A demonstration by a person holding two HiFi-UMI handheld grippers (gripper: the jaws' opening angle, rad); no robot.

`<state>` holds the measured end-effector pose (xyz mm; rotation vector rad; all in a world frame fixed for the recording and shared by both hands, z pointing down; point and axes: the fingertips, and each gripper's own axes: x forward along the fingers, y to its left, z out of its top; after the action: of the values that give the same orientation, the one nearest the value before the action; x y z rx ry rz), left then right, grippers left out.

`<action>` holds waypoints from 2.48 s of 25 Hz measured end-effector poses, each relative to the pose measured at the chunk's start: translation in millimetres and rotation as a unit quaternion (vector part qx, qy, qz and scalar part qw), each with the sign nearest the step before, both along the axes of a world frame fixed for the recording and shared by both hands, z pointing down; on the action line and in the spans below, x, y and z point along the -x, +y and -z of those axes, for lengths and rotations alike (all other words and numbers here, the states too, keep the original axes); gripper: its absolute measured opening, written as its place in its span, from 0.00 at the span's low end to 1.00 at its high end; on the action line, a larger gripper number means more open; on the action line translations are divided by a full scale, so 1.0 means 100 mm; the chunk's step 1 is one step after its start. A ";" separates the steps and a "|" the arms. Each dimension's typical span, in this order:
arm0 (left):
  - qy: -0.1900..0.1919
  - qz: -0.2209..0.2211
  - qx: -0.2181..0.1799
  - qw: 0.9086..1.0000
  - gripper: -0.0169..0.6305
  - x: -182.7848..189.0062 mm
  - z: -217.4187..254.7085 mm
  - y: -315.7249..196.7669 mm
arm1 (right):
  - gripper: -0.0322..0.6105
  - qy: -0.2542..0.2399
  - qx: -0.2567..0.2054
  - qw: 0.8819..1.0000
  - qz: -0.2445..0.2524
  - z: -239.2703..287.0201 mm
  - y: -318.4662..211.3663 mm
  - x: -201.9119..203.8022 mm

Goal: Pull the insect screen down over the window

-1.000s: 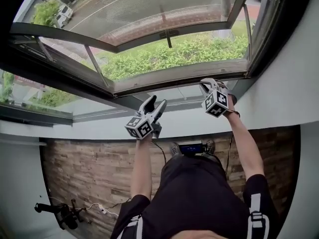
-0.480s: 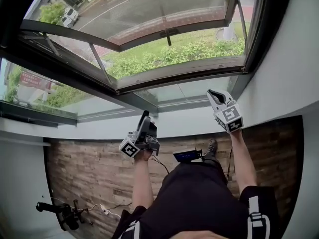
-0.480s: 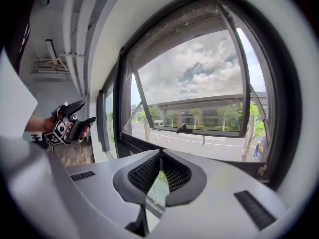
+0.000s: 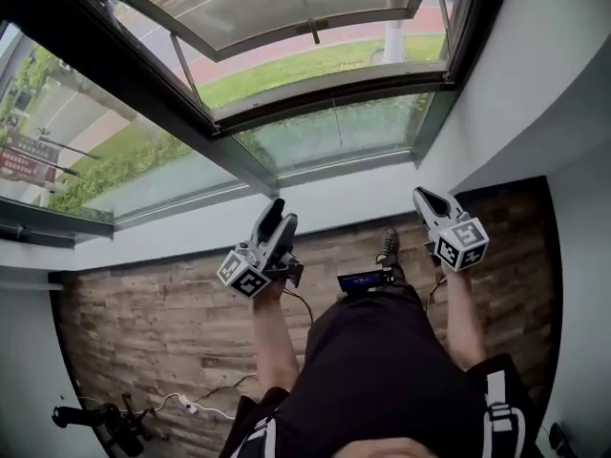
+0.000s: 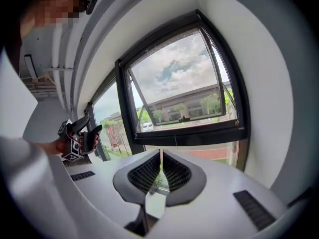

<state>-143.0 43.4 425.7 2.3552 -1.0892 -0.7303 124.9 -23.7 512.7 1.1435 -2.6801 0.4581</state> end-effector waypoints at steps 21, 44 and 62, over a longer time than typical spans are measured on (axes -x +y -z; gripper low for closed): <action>-0.131 0.009 -0.071 0.989 0.46 -0.64 0.62 1.43 | 0.08 -0.057 -0.108 0.992 0.010 1.32 1.53 -0.34; -0.265 -0.027 -0.017 0.964 0.46 -2.32 0.65 2.86 | 0.07 -0.260 -0.058 0.964 -0.003 0.84 2.87 -1.83; -0.207 0.000 -0.057 0.977 0.46 -1.65 0.74 2.85 | 0.06 -0.199 -0.073 0.976 0.048 1.16 2.83 -1.03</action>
<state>22.5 328.2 351.3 2.6801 -1.2393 -0.3110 227.9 259.8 396.8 1.0461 -3.1444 0.5312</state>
